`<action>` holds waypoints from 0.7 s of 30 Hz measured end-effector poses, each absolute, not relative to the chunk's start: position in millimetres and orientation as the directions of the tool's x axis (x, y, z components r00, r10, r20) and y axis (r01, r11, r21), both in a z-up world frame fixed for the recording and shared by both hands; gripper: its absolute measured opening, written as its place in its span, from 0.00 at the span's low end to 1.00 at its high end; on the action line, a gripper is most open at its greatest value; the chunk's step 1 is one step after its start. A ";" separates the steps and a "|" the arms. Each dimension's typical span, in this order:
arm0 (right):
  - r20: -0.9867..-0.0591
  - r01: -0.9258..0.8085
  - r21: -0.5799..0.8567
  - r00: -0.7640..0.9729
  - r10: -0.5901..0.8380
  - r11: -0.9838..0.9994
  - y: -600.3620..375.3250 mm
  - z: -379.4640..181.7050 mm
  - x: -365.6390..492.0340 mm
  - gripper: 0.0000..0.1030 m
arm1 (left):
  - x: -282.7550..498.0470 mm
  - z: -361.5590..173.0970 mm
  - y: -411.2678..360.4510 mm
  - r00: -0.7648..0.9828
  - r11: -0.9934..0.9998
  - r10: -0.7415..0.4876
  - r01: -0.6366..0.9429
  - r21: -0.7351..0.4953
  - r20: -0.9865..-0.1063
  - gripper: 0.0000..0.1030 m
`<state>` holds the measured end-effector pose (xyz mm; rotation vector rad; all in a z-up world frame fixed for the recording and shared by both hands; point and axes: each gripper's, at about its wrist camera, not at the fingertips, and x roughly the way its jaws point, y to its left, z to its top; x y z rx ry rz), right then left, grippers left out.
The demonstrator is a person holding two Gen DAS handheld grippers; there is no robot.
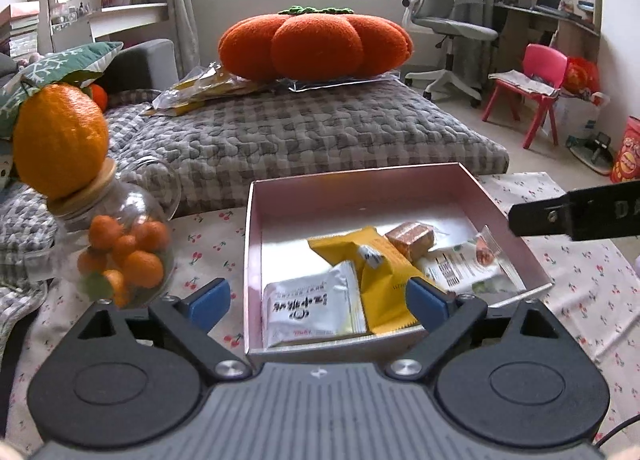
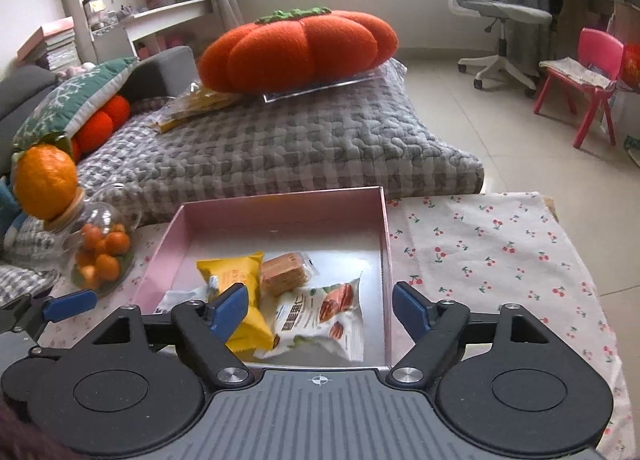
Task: Organize snacks
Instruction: 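Carry both snacks into the pink box and open both grippers, then move both grippers back and grasp the white pecan bag with the left gripper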
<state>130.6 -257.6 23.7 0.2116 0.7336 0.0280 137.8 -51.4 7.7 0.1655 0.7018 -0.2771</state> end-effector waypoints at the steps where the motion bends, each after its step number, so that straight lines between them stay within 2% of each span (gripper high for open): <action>1: -0.658 0.045 0.197 0.746 0.098 0.979 -257.6 26.9 126.1 0.81 | 135.9 9.8 -50.5 0.725 0.951 -0.196 0.305 0.054 -0.660 0.91; 12: -0.662 -0.003 0.164 0.741 0.112 0.986 -247.5 47.5 78.5 0.89 | 99.4 28.3 -44.3 0.706 0.939 -0.168 0.327 0.106 -0.688 0.99; 21: -0.669 -0.055 0.137 0.731 0.133 0.989 -232.8 46.4 49.8 0.94 | 74.5 23.4 -33.4 0.666 0.938 -0.171 0.336 0.087 -0.726 1.00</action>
